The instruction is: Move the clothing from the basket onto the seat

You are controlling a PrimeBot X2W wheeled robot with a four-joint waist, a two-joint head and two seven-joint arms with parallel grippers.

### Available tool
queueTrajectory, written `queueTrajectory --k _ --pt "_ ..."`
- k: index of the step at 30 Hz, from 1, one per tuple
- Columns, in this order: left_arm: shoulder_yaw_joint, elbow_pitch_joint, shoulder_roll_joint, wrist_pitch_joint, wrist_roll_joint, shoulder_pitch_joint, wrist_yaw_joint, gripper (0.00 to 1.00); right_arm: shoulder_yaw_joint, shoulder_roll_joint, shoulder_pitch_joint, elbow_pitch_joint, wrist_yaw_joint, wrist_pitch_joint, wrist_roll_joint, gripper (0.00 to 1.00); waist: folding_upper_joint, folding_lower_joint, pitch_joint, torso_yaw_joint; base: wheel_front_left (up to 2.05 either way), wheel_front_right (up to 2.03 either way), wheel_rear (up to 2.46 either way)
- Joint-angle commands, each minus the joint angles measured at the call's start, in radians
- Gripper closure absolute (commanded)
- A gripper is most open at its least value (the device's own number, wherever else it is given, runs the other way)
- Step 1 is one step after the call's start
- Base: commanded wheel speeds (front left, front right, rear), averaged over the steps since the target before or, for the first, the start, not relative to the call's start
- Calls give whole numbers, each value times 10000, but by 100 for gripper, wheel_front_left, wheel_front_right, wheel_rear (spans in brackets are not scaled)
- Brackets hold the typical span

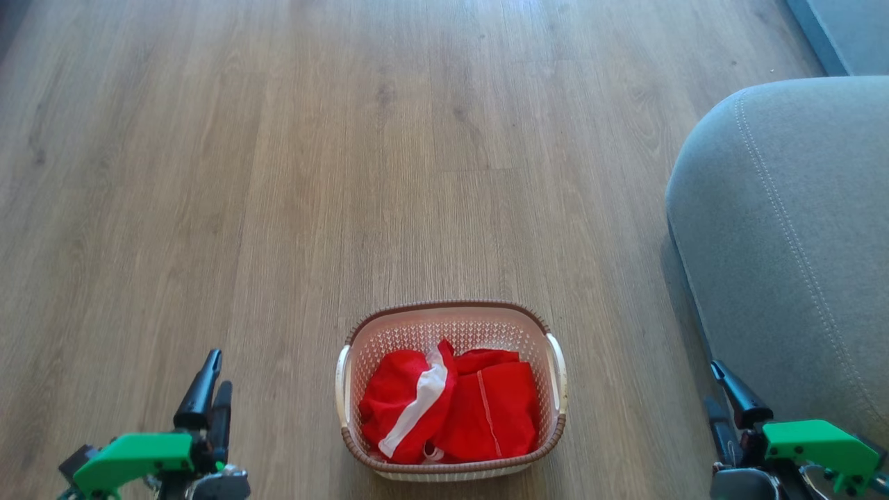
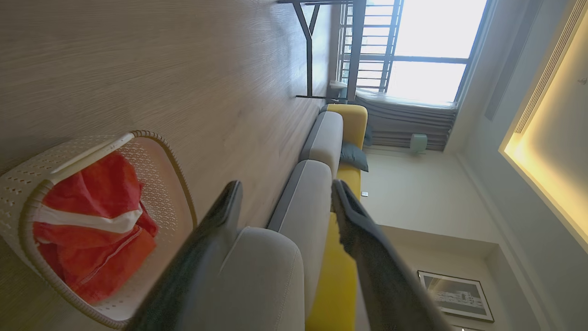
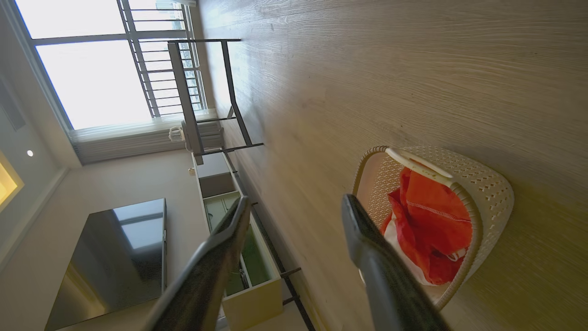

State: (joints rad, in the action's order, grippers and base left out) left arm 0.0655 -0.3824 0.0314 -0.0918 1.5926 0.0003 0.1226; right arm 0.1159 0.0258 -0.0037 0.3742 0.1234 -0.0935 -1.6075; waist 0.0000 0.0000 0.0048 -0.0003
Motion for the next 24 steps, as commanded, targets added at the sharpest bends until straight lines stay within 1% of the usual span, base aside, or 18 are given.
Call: queueTrajectory --k 1,12,24 --pt "-26 269 111 122 -151 -508 8 0 -52 184 -549 -312 6 98 137 0 0 0 2 0 0 0 0" --pt "-25 199 148 454 -1042 -886 15 0 -510 499 -985 -214 12 503 741 0 0 0 16 -5 0 0 0" --pt "24 214 158 809 -2548 -1201 23 0 -969 801 -1445 -136 19 861 2110 0 0 0 35 -12 0 0 0"
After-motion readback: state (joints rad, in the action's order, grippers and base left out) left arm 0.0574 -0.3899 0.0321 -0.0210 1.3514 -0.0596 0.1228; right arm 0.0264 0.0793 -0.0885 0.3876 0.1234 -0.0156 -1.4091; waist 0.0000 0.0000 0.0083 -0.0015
